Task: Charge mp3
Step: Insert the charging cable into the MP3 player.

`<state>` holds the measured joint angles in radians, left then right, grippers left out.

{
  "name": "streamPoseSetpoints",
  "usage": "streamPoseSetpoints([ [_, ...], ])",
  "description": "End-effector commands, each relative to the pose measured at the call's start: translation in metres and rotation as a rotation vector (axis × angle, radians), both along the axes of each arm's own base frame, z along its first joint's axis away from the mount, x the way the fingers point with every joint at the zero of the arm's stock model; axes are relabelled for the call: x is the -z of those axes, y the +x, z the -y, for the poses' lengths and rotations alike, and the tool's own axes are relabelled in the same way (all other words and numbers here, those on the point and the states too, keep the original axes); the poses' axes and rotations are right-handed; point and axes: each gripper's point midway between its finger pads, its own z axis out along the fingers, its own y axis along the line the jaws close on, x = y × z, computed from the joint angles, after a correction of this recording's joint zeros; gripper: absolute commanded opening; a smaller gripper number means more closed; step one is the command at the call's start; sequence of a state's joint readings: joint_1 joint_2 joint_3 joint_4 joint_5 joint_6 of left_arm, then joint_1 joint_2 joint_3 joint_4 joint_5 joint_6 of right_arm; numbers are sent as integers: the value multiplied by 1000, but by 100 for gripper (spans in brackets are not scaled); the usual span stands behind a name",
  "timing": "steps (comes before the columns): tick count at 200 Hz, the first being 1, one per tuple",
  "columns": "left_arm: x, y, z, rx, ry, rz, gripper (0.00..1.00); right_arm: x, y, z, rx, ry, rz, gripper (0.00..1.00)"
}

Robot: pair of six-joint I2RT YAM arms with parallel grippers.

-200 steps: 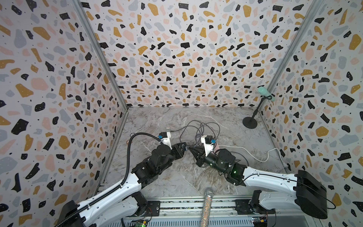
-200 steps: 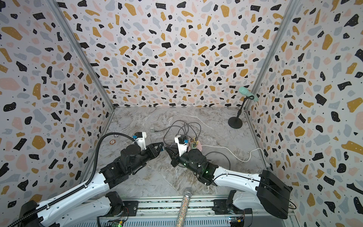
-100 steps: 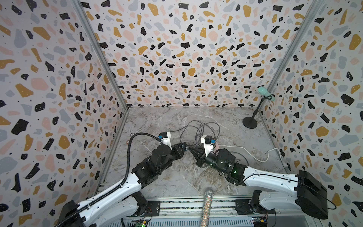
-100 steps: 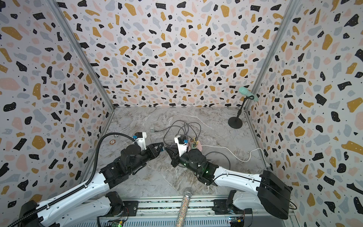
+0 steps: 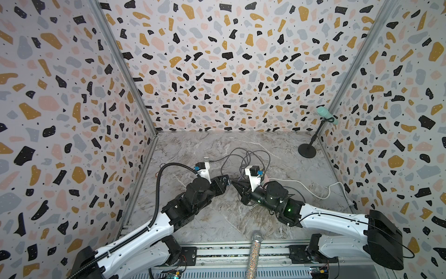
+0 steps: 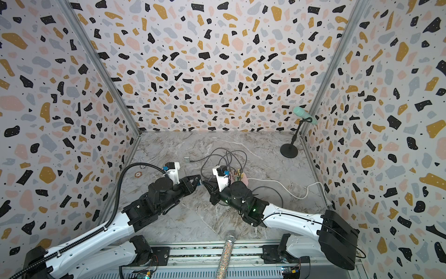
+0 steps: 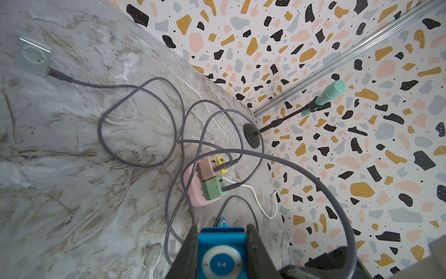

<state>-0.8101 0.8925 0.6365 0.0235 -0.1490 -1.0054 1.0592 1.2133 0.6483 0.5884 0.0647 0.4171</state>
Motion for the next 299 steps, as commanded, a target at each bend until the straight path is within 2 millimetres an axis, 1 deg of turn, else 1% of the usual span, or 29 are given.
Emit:
streamPoseSetpoints([
  [1, -48, 2, 7, 14, -98, 107, 17, 16, 7, 1, 30, -98, -29, 0],
  [43, -51, 1, 13, 42, -110, 114, 16, 27, 8, -3, 19, -167, -36, 0],
  [94, -61, -2, 19, 87, -107, 139, 15, 32, 2, -8, -32, -199, -43, 0],
  [161, -66, -3, 12, 61, -123, 150, 15, 34, 4, 5, -24, -166, -70, 0],
  [195, -66, -1, 14, 59, -146, 150, 15, 34, -1, 2, -55, -153, -81, 0],
  [221, -66, 0, 15, 57, -147, 150, 15, 40, -5, -3, -83, -157, -100, 0],
  [248, -67, 1, 13, 44, -146, 153, 15, 48, -4, -1, -73, -181, -119, 0],
  [299, -68, 4, 7, 6, -159, 159, 15, 51, -6, 2, -65, -203, -130, 0],
])
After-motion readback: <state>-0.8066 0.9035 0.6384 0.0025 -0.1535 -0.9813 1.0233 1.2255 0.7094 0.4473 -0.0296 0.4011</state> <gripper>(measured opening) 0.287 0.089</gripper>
